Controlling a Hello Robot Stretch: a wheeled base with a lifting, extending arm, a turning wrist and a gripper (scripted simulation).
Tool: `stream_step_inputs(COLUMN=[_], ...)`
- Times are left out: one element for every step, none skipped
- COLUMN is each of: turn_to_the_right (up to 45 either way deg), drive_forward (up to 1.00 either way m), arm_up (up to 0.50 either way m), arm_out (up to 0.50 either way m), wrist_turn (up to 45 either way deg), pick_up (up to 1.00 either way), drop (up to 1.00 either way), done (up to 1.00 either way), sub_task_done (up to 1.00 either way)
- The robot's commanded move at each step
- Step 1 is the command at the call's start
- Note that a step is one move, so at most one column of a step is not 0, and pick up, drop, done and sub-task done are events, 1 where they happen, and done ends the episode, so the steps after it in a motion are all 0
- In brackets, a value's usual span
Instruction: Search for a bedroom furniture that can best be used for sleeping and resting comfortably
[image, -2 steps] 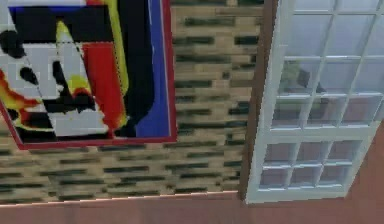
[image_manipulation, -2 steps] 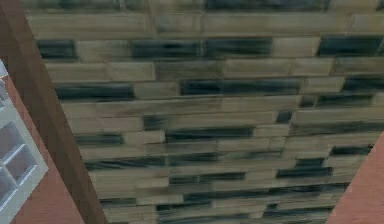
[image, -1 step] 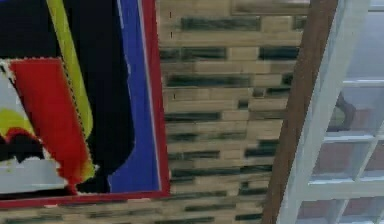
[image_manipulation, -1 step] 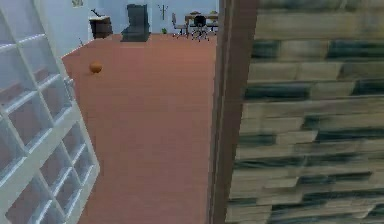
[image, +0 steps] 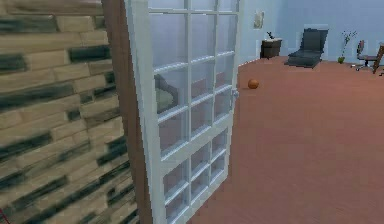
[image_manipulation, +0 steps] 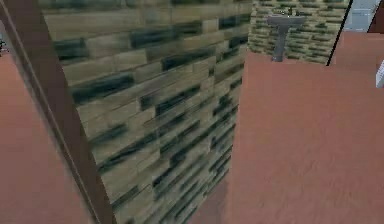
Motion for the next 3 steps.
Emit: stream_step_inputs(turn_to_the_right=[12.0, 0.0, 24.0], drive_forward=[0.0, 0.65, 0.0], arm_up=[0.0, 0.0, 0.0], arm_out=[0.0, 0.0, 0.0], wrist_turn=[0.0, 0.0, 0.0], pick_up=[0.0, 0.0, 0.0], drop=[0.0, 0.0, 0.0], done=[0.0, 0.0, 0.0], sub_task_done=[0.0, 0.0, 0.0])
